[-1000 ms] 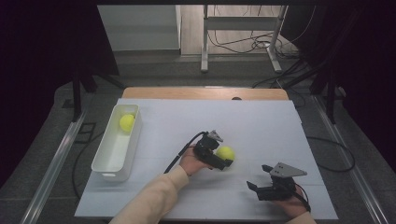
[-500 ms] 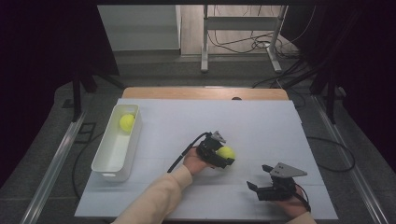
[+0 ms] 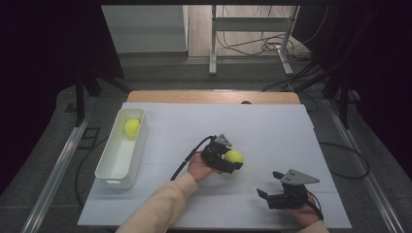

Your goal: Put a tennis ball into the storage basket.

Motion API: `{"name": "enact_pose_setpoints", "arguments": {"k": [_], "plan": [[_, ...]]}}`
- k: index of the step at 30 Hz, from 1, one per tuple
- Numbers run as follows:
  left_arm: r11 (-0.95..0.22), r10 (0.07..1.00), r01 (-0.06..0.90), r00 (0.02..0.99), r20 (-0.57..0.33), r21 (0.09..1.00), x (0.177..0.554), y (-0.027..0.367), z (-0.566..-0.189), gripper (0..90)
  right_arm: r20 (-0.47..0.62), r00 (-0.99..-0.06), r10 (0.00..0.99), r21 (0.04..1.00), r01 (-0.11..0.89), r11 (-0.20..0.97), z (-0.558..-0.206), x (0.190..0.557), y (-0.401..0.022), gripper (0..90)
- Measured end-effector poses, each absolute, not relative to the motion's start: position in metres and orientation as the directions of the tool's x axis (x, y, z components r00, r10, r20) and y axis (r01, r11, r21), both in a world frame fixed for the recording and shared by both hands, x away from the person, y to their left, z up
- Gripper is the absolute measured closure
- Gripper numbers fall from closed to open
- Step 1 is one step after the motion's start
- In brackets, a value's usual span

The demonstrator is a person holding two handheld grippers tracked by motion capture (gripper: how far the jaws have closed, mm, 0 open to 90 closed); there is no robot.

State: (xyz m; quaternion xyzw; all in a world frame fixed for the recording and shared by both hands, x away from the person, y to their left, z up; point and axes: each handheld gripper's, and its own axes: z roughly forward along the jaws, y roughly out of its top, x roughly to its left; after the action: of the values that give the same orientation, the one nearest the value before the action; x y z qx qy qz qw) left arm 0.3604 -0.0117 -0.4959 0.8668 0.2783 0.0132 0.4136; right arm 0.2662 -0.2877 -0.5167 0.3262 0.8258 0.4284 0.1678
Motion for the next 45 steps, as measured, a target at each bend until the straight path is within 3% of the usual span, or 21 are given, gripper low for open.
{"name": "enact_pose_setpoints", "arguments": {"k": [45], "plan": [[-0.453, 0.508, 0.452, 0.839, -0.194, 0.769, 0.344, 0.012, -0.469, 26.3, -0.003, -0.726, 0.688, 0.815, 0.397, 0.422, -0.517, 0.266, -0.288, 11.2]]}}
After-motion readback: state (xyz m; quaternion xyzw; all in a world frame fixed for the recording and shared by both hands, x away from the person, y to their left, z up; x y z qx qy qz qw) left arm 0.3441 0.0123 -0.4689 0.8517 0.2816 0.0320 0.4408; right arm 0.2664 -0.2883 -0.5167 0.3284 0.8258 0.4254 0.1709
